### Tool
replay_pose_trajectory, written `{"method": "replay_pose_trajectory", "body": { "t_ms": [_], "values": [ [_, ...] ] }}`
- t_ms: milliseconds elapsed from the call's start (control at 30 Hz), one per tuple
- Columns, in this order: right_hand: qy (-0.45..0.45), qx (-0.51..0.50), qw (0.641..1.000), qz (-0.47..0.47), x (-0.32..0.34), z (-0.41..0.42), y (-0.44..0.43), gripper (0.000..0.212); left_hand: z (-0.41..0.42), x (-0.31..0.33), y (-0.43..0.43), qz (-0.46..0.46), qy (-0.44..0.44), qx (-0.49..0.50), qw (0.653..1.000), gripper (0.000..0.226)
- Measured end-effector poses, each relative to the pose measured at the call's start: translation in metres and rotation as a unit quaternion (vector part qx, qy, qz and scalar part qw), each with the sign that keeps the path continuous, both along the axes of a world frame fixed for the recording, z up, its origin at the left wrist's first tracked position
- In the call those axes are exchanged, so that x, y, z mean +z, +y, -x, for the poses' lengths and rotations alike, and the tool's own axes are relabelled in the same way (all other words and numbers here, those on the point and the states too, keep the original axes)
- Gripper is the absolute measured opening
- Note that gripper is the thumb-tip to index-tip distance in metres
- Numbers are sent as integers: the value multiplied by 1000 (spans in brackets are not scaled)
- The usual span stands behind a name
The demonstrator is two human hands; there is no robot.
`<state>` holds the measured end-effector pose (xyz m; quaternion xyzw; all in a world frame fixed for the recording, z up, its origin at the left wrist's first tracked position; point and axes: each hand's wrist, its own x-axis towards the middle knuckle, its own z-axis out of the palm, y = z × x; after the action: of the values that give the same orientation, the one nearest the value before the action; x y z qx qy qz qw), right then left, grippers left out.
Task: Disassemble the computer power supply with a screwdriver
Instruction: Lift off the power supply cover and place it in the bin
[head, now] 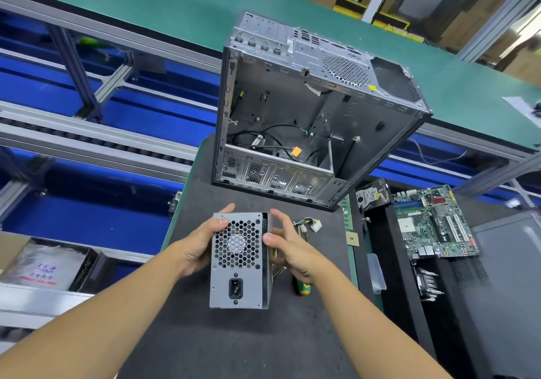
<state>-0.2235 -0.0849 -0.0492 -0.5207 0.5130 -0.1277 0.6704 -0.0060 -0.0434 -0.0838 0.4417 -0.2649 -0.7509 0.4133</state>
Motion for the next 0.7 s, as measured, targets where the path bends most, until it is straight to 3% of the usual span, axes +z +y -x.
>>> {"method": "replay_pose_trajectory", "body": {
  "t_ms": [200,300,433,567,700],
  "values": [
    [18,18,1000,4,4,-8,5,105,5,0,1,-21,53,41,998,103],
    [12,-5,1000,14,5,-10,6,97,2,-2,1,-14,61,37,997,104],
    [17,-10,1000,16,11,-11,5,94,-1,-4,4,-15,63,21,998,123],
    [53,-19,998,23,17,-11,5,98,-11,-10,8,-20,66,-18,997,117],
    [94,-4,995,20,27,-10,0,98,-17,-26,9,-69,121,31,990,99]
  ]
}}
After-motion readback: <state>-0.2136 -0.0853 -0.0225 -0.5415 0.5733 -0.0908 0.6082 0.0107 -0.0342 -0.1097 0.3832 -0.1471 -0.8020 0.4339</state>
